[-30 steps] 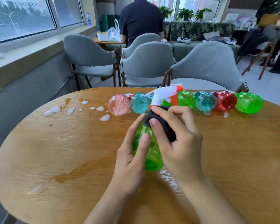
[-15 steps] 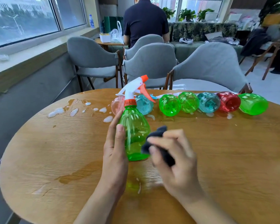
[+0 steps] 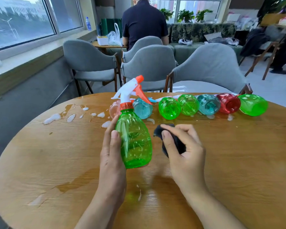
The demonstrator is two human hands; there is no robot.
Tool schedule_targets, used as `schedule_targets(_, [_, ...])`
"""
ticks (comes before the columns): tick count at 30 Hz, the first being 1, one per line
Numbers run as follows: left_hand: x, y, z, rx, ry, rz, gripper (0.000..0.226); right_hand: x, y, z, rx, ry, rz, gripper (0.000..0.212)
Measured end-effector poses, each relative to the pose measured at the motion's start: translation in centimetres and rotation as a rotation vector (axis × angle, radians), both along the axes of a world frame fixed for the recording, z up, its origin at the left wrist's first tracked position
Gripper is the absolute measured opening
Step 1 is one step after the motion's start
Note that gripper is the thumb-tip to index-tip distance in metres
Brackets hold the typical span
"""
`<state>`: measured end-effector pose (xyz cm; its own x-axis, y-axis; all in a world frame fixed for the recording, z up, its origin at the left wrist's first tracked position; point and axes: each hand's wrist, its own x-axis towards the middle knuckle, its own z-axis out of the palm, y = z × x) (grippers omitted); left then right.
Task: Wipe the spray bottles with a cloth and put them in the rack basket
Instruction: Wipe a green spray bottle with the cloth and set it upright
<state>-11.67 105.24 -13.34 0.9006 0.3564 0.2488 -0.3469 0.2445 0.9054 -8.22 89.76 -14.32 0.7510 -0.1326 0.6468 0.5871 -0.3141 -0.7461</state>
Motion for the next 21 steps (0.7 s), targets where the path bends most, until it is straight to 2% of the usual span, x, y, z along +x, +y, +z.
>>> schedule_targets(3, [-0.3,-1.0,0.1,0.052,-0.035,-0.004,0.046,-1.5,0.7,1.7,-0.095,-0.193,0.085,0.016])
schedule_targets(5, [-0.5,-1.3,0.1,0.076,-0.034,-0.042,0.043,-1.4,1.1,1.1,-0.154,-0.228,0.082,0.013])
schedule_targets(7, [-0.5,-1.3,0.0,0.053,-0.003,-0.029,0.042,-0.4,0.8,0.3,-0.099,-0.131,0.042,0.013])
schedule_targets(10, [-0.5,-1.3,-0.1,0.022,0.001,-0.044,0.037,1.0,-0.1,0.0,0.112,0.101,0.001,0.015])
schedule_targets(13, [-0.7,-2.3,0.1,0.061,0.021,-0.131,0.039,1.1,0.0,1.3,0.3,0.145,0.115,0.023])
schedule_targets(15, [-0.7,-2.9,-0.2,0.083,0.021,-0.162,0.043,0.5,0.5,2.1,0.253,0.109,0.185,0.029])
schedule_targets(17, [-0.5,-2.9,-0.5,0.07,0.03,-0.141,0.048,0.0,0.9,1.9,0.115,0.084,0.172,0.03])
schedule_targets(21, [0.4,-1.3,-0.9,-0.042,0.076,-0.053,0.049,-1.3,1.5,-0.1,-0.061,0.024,0.156,0.029])
